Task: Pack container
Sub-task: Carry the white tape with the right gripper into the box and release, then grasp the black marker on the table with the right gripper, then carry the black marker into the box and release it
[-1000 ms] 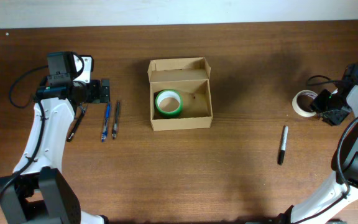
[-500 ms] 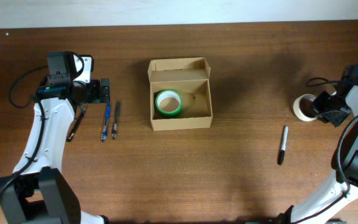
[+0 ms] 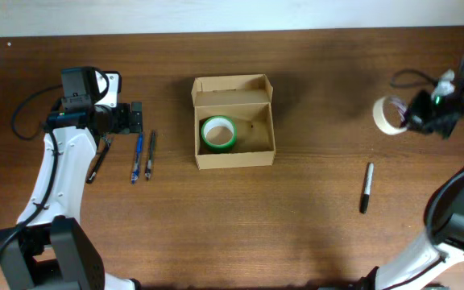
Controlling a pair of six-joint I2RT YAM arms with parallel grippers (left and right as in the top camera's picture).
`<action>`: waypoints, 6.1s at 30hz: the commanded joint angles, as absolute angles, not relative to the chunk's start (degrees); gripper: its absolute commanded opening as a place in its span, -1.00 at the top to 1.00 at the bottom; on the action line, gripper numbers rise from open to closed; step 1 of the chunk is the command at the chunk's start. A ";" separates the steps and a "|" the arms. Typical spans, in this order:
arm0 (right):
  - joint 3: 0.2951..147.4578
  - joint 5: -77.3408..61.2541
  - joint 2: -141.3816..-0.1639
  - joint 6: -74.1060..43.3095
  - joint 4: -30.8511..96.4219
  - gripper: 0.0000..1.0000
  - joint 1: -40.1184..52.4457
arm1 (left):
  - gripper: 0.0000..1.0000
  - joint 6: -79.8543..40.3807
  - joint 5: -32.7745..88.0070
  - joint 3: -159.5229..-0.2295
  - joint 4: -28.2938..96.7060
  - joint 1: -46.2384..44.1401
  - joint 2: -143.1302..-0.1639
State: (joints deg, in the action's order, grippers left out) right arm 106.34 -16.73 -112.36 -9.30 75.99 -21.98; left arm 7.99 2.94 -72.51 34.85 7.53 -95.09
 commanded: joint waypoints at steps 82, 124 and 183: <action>62.30 -3.79 -93.38 -6.57 58.19 -0.17 -15.03 | -0.99 9.13 2.96 -73.45 34.76 7.68 -95.35; 102.98 -16.58 -104.86 -5.39 73.12 0.92 -11.14 | -0.99 9.13 2.98 -73.45 34.76 7.68 -95.35; 129.19 -10.48 -134.74 55.57 82.72 0.09 37.47 | -0.99 9.13 2.96 -73.45 34.76 7.68 -95.35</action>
State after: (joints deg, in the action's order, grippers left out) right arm 127.81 -9.10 -134.87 58.63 82.50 37.19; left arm 8.16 2.92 -72.55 34.74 7.53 -95.15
